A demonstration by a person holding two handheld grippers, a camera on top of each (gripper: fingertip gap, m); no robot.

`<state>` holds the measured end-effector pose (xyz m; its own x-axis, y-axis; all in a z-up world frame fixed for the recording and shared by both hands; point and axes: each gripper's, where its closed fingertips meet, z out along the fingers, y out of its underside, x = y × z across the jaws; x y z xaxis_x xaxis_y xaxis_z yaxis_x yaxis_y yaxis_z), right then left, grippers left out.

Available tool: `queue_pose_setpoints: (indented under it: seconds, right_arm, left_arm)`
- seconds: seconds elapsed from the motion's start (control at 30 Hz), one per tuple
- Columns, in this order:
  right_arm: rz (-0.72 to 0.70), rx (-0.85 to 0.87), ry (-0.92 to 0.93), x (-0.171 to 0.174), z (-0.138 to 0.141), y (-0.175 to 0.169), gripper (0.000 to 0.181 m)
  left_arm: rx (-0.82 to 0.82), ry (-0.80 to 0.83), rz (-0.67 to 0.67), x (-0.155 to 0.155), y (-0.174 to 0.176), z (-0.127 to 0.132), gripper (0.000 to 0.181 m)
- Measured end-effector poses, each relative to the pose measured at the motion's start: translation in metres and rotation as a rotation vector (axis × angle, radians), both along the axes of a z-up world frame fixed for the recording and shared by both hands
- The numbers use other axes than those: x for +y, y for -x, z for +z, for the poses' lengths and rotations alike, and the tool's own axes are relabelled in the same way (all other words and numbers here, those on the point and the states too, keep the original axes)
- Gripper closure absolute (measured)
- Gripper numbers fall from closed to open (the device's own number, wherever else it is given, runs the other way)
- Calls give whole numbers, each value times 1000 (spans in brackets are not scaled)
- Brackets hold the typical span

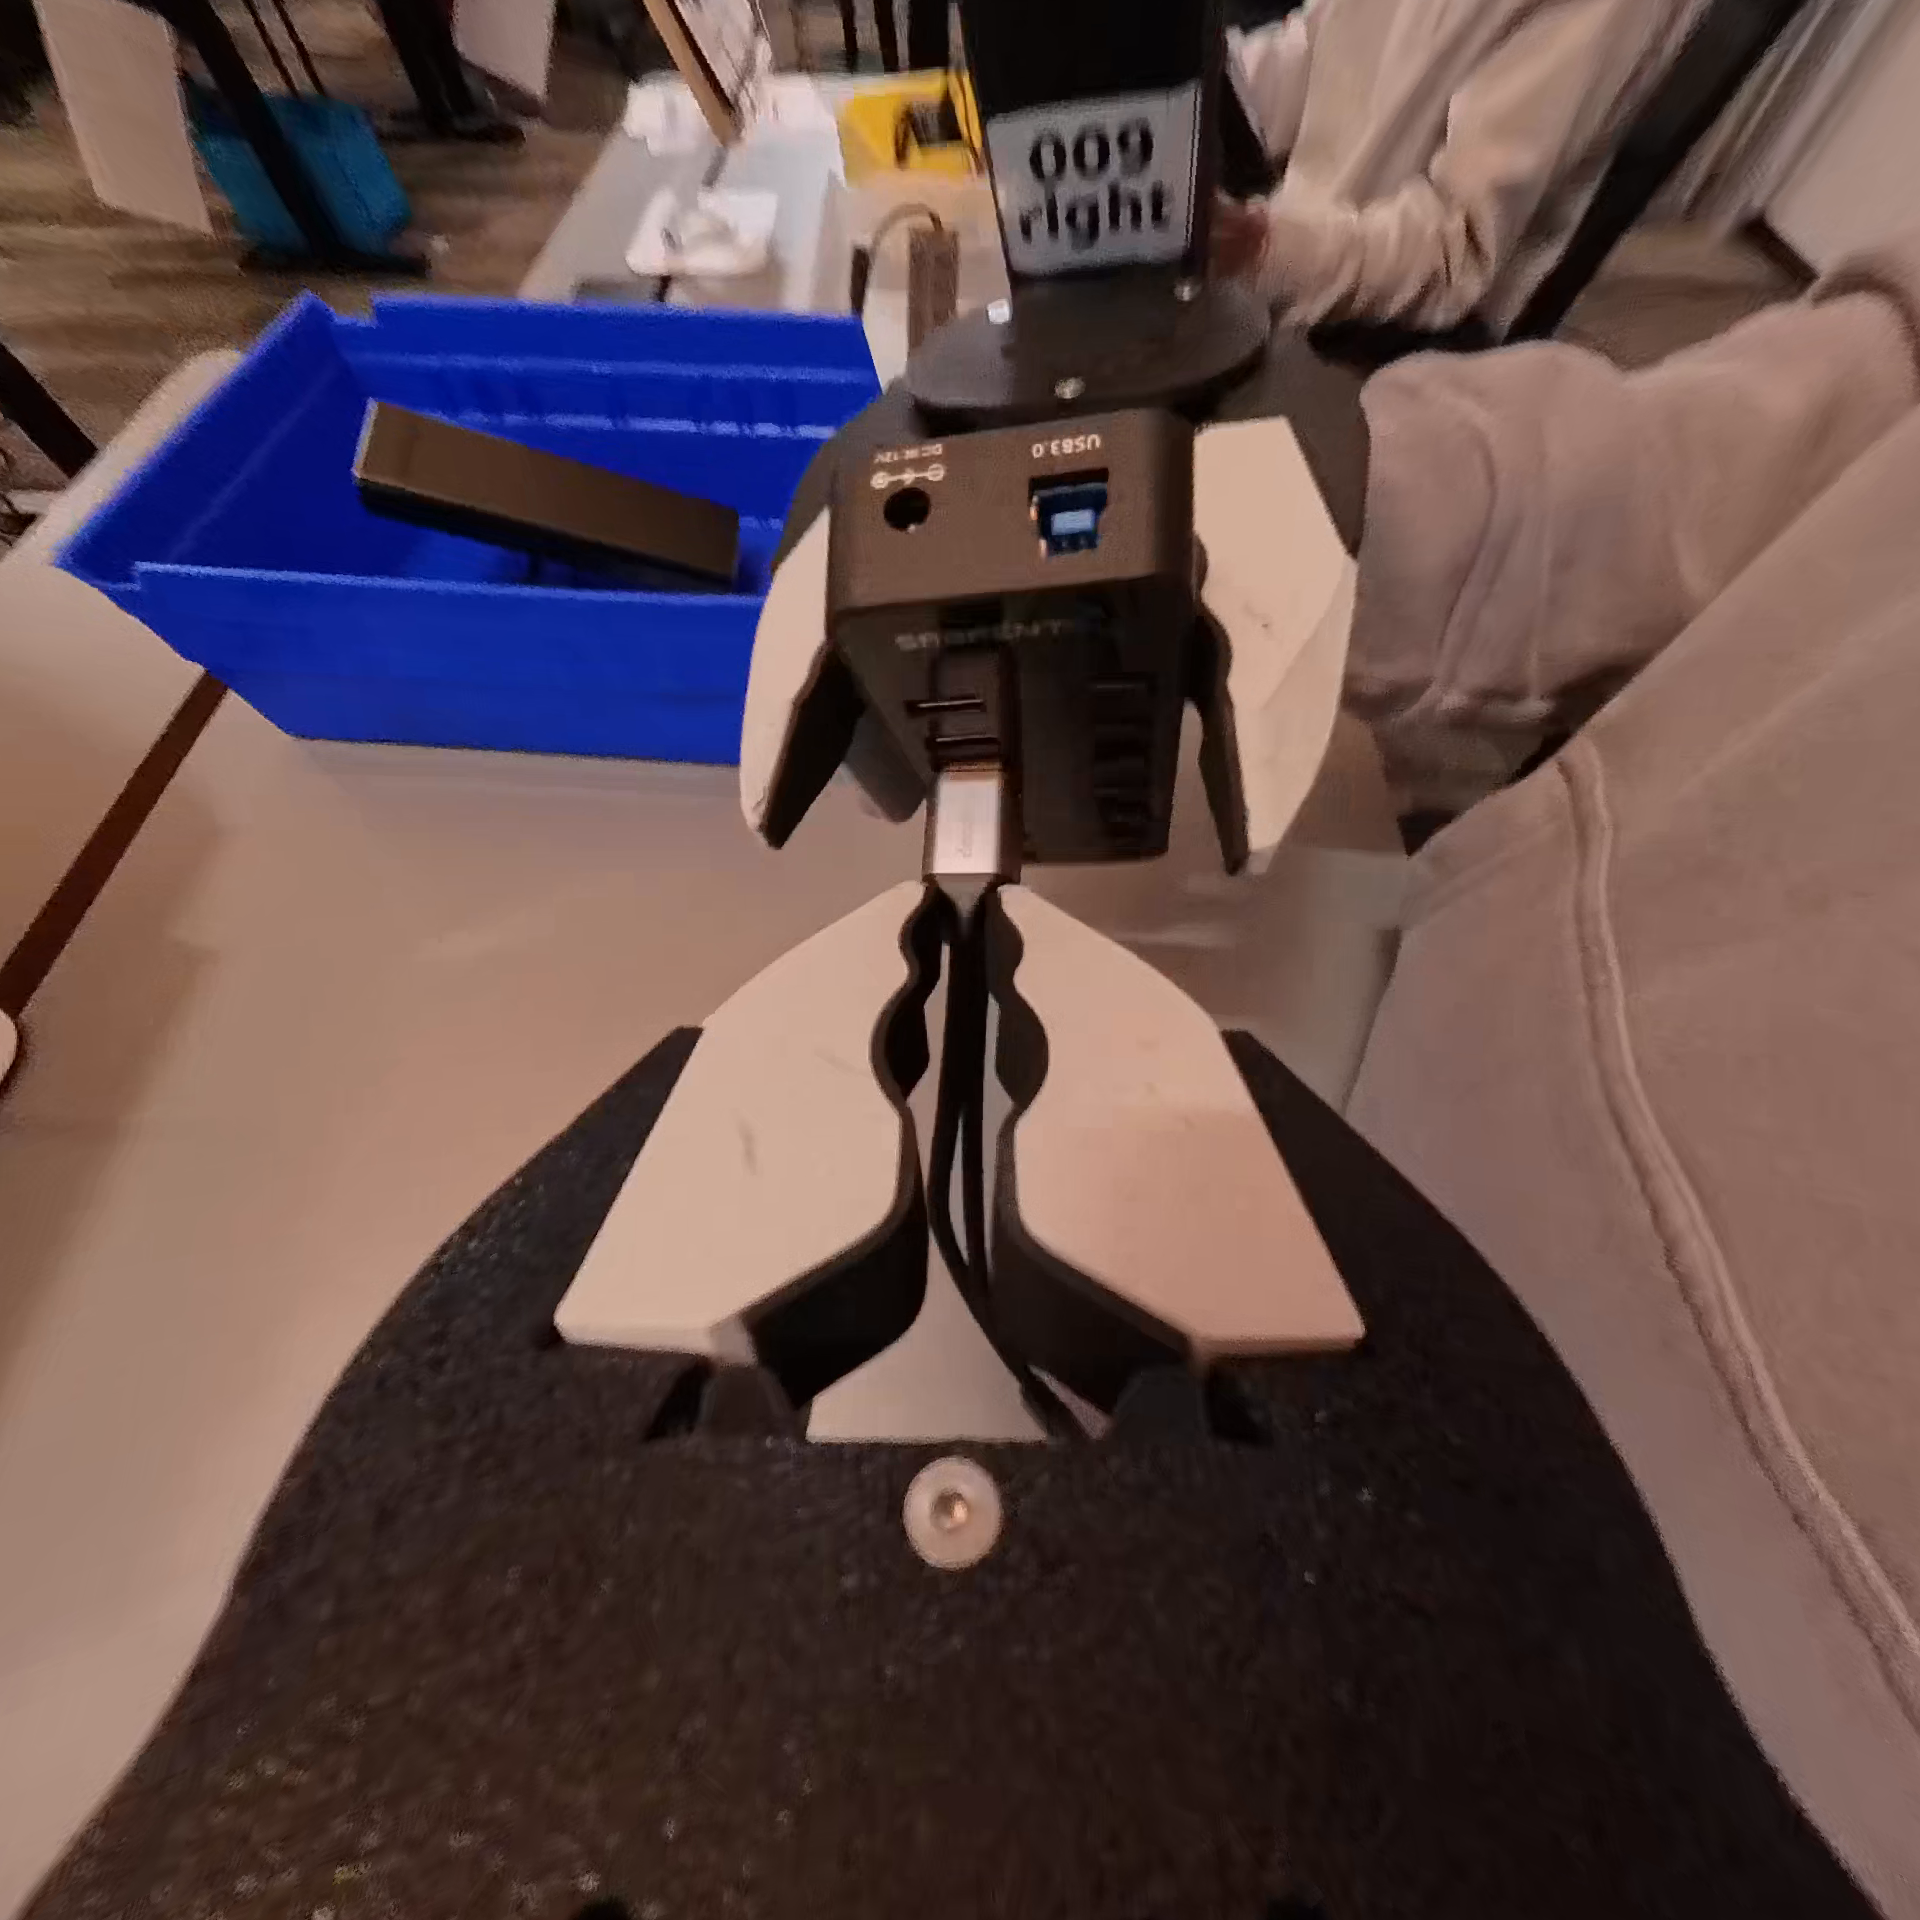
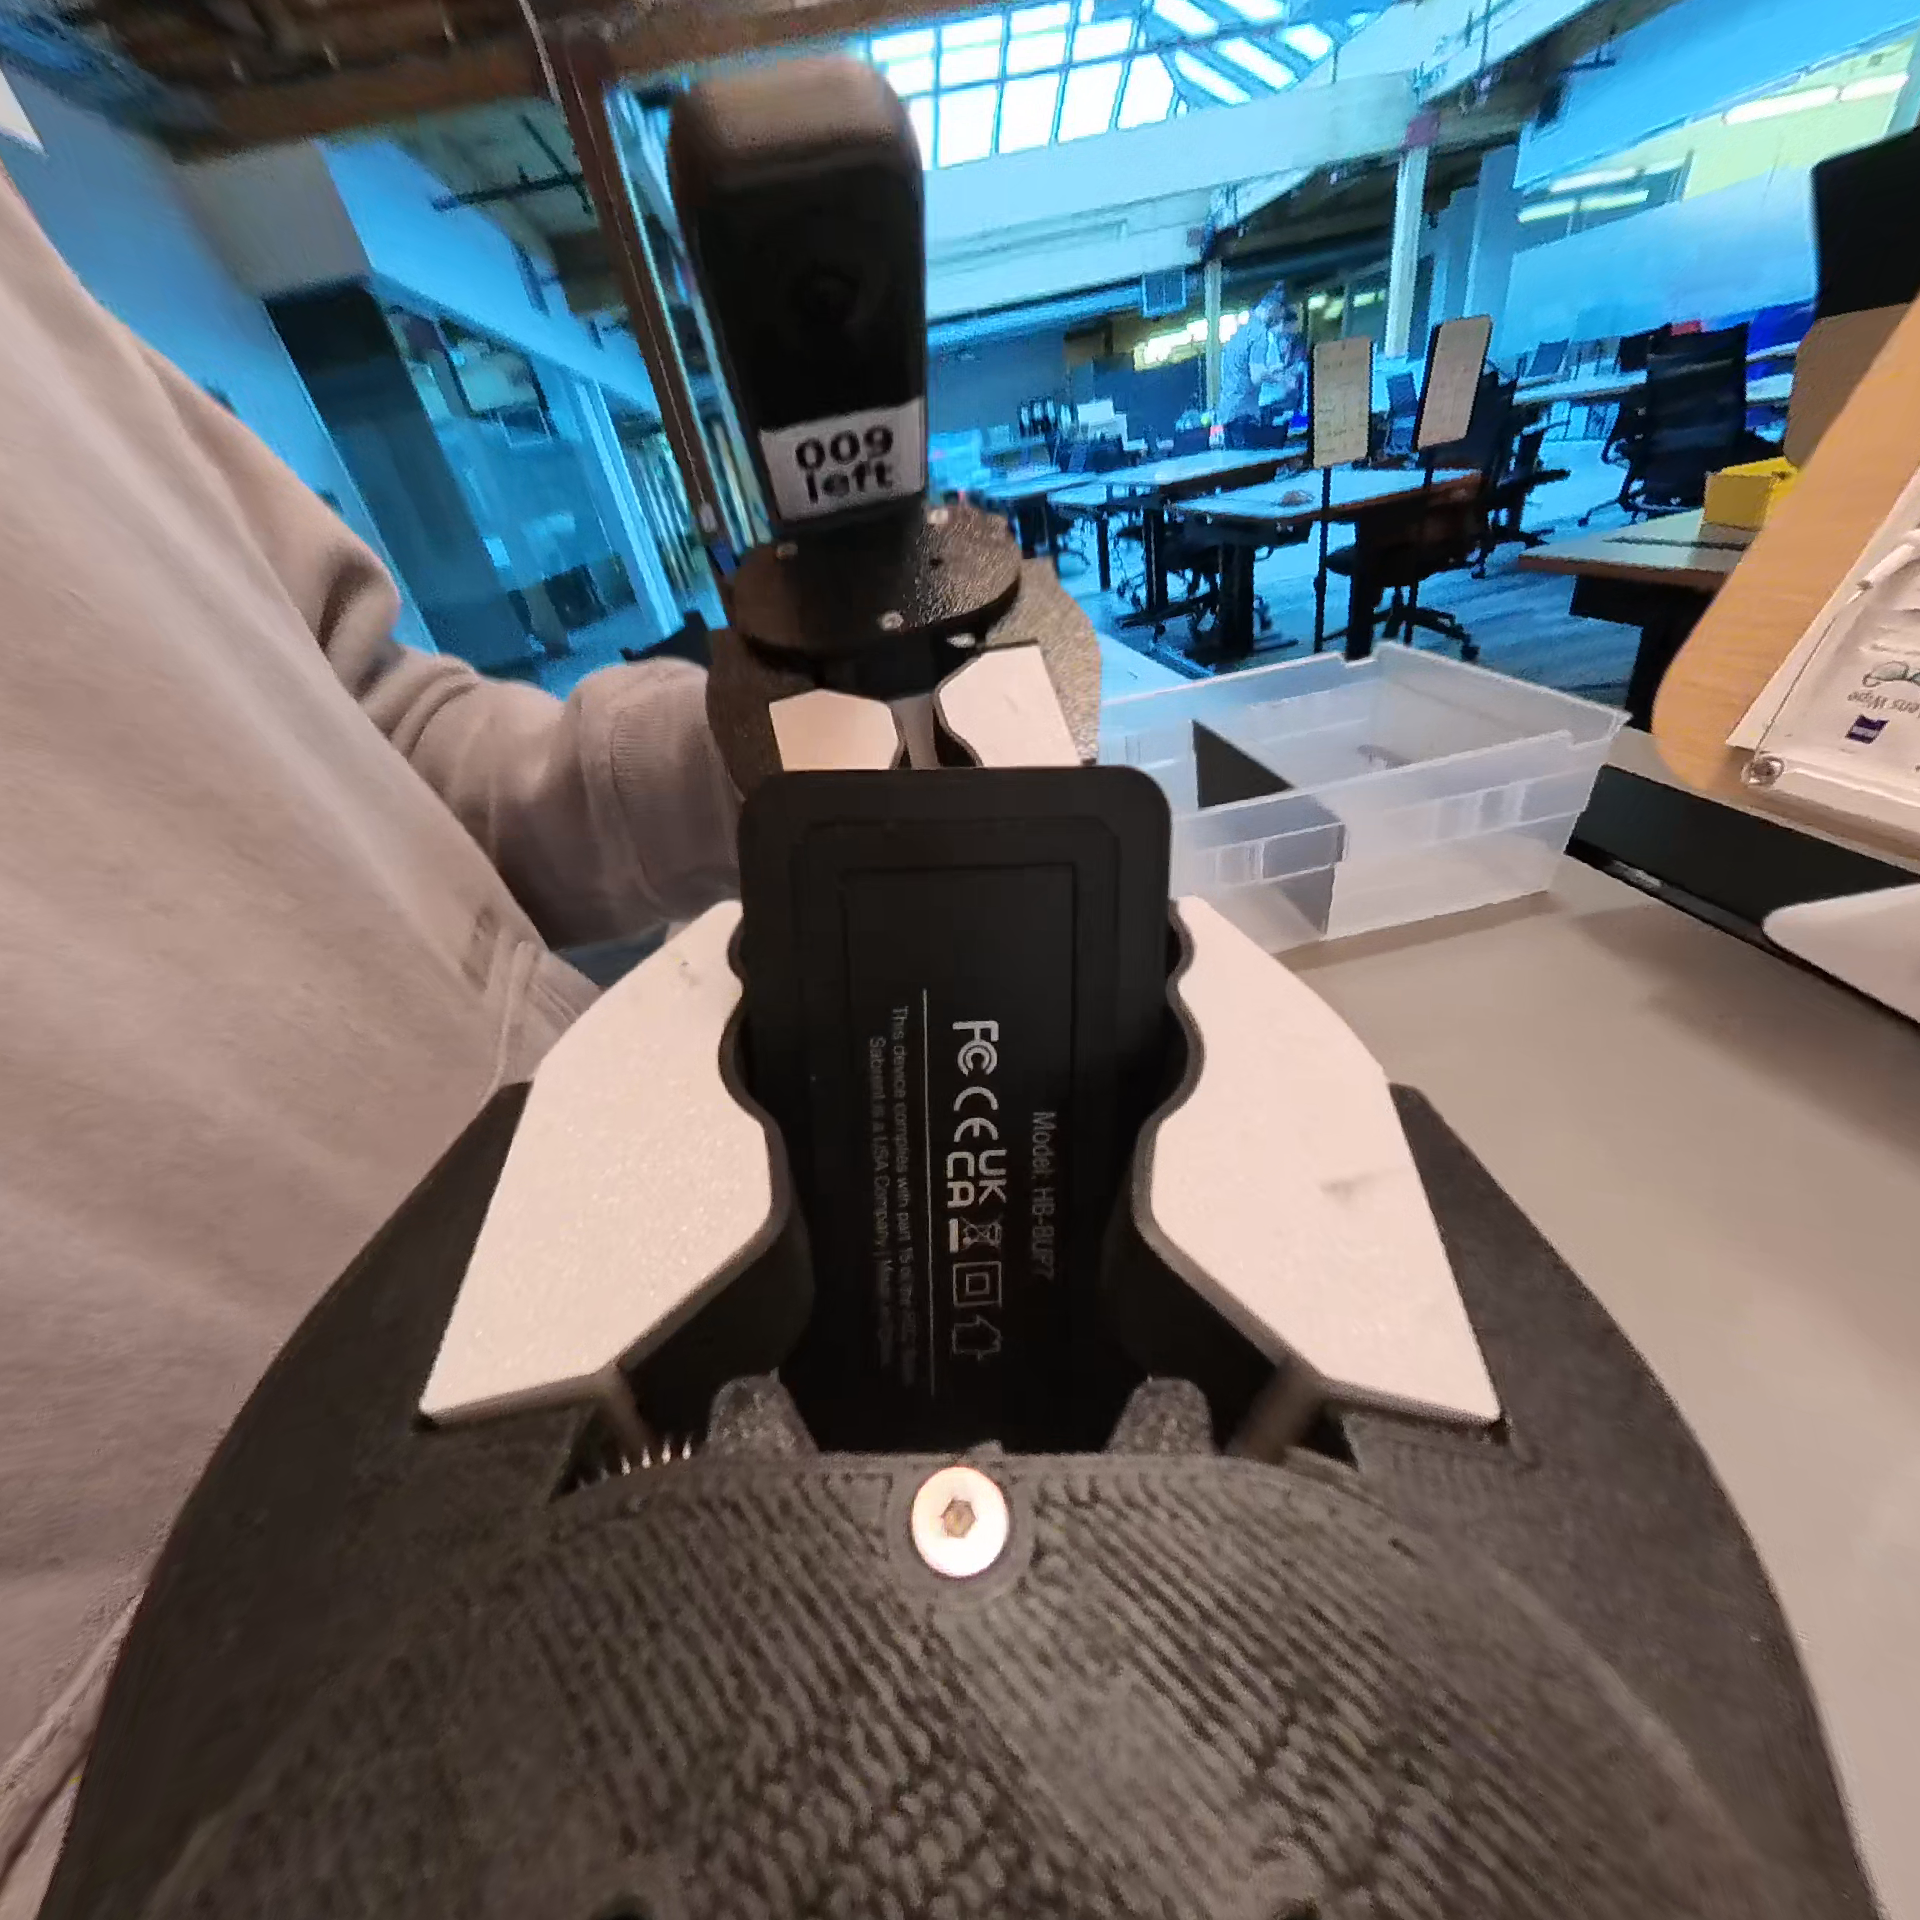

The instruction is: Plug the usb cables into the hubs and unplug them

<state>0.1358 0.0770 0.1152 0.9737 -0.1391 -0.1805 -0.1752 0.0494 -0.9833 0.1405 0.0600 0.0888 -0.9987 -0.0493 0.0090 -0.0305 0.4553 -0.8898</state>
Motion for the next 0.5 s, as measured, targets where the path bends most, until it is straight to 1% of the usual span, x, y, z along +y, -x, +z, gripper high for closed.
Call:
queue_pose_setpoints:
  seconds: [0.03,0.1,0.17,0.2,0.37,0.43,0.5]
  right_arm:
    - [4,1,-15,-2,0,0,109]
    - [2,18,-42,-7,-1,-1,111]
    - [15,57,-137,-12,7,-1,112]
    - [10,62,-157,-14,8,-2,111]
    - [11,32,-124,-17,9,0,110]
    - [-7,26,-95,-19,5,-2,110]
    - [-21,25,-86,-21,4,-2,111]
  left_arm:
    - [4,22,4,-1,0,3,175]
    - [20,69,15,-3,-2,8,175]
    - [64,107,6,-7,-1,11,175]
    - [70,111,8,-8,-1,11,175]
    - [69,107,-19,-8,4,11,173]
    - [76,115,10,-5,0,16,161]
    - [83,166,48,-6,-2,31,147]
